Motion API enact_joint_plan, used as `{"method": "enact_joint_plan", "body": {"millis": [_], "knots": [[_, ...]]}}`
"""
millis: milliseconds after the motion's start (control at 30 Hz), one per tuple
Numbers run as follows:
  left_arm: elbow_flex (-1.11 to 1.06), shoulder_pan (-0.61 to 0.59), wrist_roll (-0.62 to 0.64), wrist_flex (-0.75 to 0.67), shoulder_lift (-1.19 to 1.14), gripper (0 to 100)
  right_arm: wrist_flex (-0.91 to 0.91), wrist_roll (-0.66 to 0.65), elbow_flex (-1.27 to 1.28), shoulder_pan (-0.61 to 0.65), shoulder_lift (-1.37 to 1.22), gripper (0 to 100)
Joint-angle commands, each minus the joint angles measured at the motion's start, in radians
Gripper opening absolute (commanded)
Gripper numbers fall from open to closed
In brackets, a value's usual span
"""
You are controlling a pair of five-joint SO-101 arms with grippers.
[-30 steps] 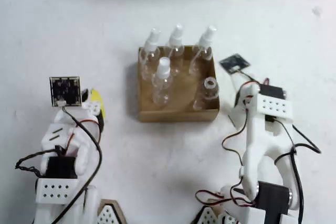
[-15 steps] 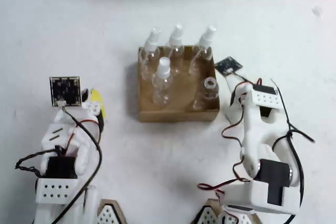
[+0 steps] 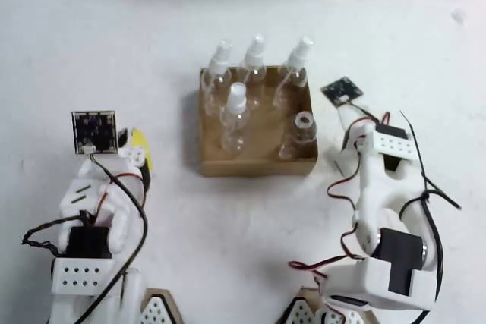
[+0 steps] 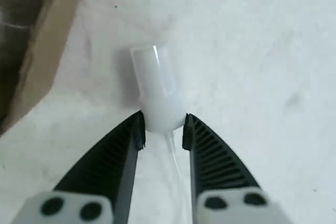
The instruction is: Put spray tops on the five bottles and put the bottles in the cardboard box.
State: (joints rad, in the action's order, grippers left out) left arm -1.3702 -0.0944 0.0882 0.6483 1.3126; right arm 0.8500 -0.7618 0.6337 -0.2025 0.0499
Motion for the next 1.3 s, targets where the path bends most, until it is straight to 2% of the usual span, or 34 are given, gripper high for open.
{"method": "enact_joint_plan", "body": {"millis": [0,133,300,433,567,867,1033,1267], "knots": [[0.005,0.012,0.000,-0.021,0.013,7,-0.013,-0.008,-0.032,-0.085,0.013,3.0],[0.005,0.012,0.000,-0.021,0.013,7,-0.013,-0.006,-0.077,-0.171,0.005,3.0],[0.005,0.012,0.000,-0.023,0.013,7,-0.007,0.017,-0.078,-0.186,0.005,4.1],[0.005,0.012,0.000,-0.021,0.013,7,-0.007,0.143,-0.084,-0.183,0.010,15.3],[0.005,0.012,0.000,-0.021,0.013,7,-0.012,0.130,-0.084,-0.148,0.012,22.8],[0.005,0.012,0.000,-0.021,0.013,7,-0.005,0.103,-0.163,-0.067,-0.021,20.7],[0.005,0.012,0.000,-0.021,0.013,7,-0.001,0.049,-0.245,-0.091,-0.180,19.6],[0.005,0.012,0.000,-0.023,0.013,7,0.101,0.006,-0.419,-0.131,-0.332,12.0]]}}
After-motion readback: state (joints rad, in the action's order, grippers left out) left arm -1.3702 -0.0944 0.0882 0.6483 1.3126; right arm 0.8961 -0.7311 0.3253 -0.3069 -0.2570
